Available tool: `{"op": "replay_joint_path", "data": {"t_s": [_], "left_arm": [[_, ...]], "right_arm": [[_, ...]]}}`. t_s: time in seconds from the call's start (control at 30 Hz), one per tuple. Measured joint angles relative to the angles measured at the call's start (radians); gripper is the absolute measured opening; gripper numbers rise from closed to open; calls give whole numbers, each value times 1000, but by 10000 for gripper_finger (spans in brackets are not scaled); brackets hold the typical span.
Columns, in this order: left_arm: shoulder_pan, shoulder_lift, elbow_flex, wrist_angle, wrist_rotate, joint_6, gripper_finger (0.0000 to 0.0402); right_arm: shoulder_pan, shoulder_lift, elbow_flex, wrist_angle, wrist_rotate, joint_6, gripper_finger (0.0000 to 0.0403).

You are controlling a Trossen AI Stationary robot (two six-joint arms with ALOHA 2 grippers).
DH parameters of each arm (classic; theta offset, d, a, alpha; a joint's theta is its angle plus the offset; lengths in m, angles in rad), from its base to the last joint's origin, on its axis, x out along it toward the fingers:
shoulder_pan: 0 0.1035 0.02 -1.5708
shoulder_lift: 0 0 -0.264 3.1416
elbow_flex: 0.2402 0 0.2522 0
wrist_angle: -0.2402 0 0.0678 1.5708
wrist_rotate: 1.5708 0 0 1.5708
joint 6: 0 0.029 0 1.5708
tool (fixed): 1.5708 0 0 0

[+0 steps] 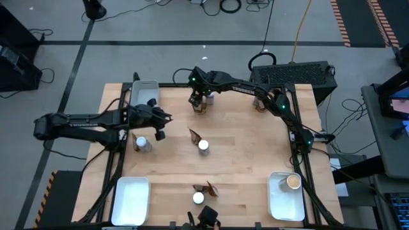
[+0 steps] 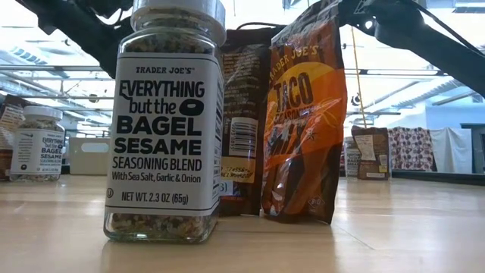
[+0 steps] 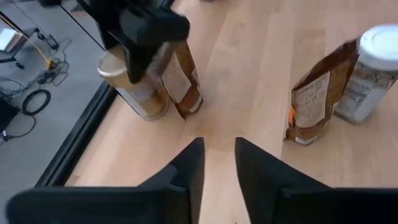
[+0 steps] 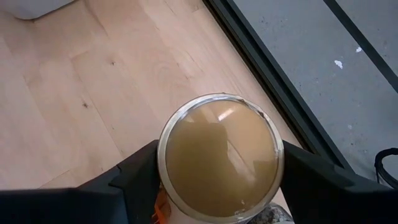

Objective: Sort spices by type
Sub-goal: Put the left brown seasoning bottle into the bottom right white bin

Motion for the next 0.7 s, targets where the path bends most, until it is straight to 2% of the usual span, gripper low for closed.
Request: {"op": "replay_joint_path", "data": {"t_s": [0.3, 0.7], "left_arm": [[0, -101, 0, -47, -1, -8, 47], [0, -131, 0, -77, -1, -8, 35]], "right_arm": [[0, -5, 4, 1, 0, 0, 258], [0, -15, 256, -149, 1, 0, 256]]}}
